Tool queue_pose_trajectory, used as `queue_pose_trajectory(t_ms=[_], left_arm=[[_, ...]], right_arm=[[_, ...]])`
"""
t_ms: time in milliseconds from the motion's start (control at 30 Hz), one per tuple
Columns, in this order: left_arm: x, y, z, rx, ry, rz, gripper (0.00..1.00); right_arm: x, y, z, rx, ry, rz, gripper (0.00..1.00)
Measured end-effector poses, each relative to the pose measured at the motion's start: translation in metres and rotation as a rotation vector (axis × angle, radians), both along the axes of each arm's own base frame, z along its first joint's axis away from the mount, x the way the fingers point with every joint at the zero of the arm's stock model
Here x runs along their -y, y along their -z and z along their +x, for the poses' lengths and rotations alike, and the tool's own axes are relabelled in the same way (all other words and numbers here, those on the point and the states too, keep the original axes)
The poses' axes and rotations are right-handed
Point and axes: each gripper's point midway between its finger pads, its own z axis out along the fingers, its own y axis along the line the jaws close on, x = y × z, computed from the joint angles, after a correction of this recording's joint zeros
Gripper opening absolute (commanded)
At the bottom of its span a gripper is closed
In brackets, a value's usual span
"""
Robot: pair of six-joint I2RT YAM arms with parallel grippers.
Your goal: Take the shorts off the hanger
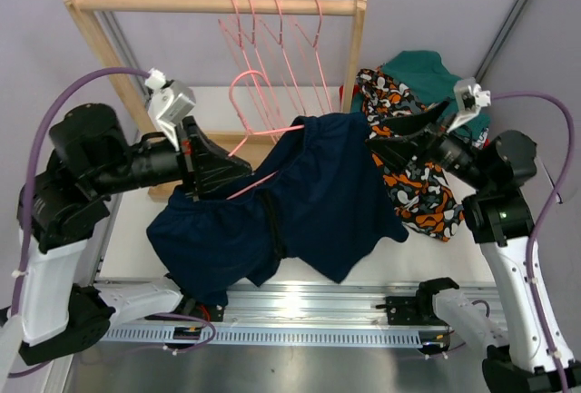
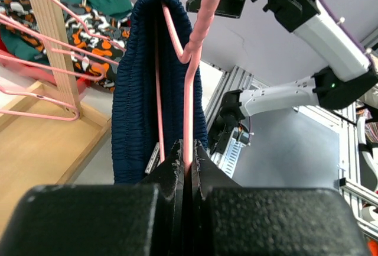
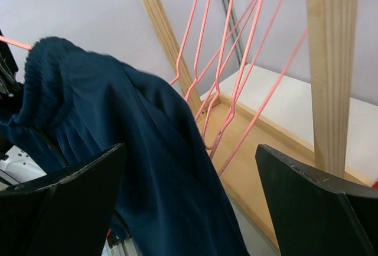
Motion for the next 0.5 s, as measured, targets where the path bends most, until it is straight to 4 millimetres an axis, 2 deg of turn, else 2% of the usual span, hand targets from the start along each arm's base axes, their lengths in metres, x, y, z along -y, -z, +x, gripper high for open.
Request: queue_pose_trajectory(t_ms=[100, 200, 233, 267, 300, 333, 367, 400, 500], left_arm=[[0.008, 0.006, 0.009, -0.022, -0.002, 0.019, 0.0], [0.01, 0.008, 0.013, -0.031, -0.004, 0.027, 0.0], [0.011, 0.008, 0.014, -0.031, -0.005, 0.027, 0.0], [0.011, 0.008, 0.014, -0.03, -0.005, 0.026, 0.0], [0.01, 0.007, 0.014, -0.027, -0.006, 0.024, 0.0], [0.01, 0.006, 0.014, -0.025, -0.01, 0.023, 0.0], [0.01, 0.005, 0.014, -0.022, -0.012, 0.021, 0.0], [0.009, 0.004, 0.014, -0.022, -0.012, 0.021, 0.0], [0.007, 0.003, 0.013, -0.02, -0.017, 0.02, 0.0]], right_arm=[[-0.016, 0.001, 0.008, 0.001, -0.03, -0.002, 1.0], [-0.034, 0.001, 0.005, 0.013, -0.065, 0.009, 0.99], [-0.04, 0.002, 0.002, 0.024, -0.082, 0.015, 0.97], [-0.047, 0.003, -0.003, 0.033, -0.098, 0.023, 0.91], [-0.053, 0.007, -0.007, 0.036, -0.113, 0.025, 0.78], [-0.058, 0.01, -0.01, 0.043, -0.122, 0.025, 0.42], [-0.063, 0.014, -0.012, 0.048, -0.132, 0.021, 0.19], [-0.066, 0.019, -0.012, 0.041, -0.128, 0.02, 0.02], [-0.067, 0.032, -0.003, 0.024, -0.088, 0.012, 0.0]])
